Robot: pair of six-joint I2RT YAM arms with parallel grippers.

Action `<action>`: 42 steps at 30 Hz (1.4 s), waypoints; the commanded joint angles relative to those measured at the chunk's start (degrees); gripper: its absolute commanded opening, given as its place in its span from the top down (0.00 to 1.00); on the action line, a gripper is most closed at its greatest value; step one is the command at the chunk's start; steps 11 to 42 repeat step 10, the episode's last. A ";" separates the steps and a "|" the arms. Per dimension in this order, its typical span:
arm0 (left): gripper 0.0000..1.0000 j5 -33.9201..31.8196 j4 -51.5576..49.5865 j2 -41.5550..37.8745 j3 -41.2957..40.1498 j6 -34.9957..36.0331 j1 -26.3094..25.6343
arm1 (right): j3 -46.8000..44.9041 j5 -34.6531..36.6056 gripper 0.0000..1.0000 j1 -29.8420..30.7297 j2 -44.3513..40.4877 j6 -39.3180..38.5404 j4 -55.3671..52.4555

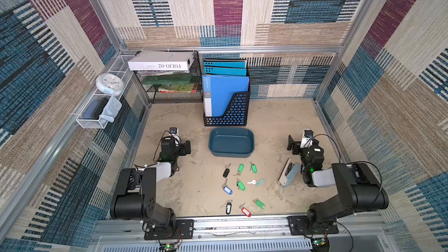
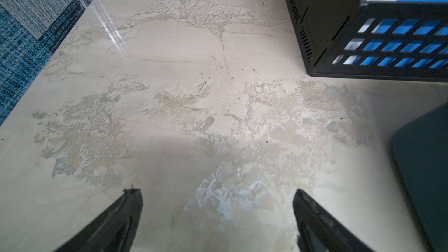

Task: Take the keys out of the storage box
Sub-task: Reset both arms

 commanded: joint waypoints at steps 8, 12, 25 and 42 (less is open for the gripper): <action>0.00 0.94 1.22 -0.17 0.09 0.06 0.04 | 0.01 0.03 0.01 0.03 -0.28 0.14 0.71; 0.00 0.93 0.69 -0.19 0.36 0.06 0.04 | 0.02 0.03 0.01 0.06 -0.30 0.18 0.71; 0.00 0.93 0.69 -0.19 0.36 0.06 0.04 | 0.02 0.03 0.01 0.06 -0.30 0.18 0.71; 0.00 0.93 0.69 -0.19 0.36 0.06 0.04 | 0.02 0.03 0.01 0.06 -0.30 0.18 0.71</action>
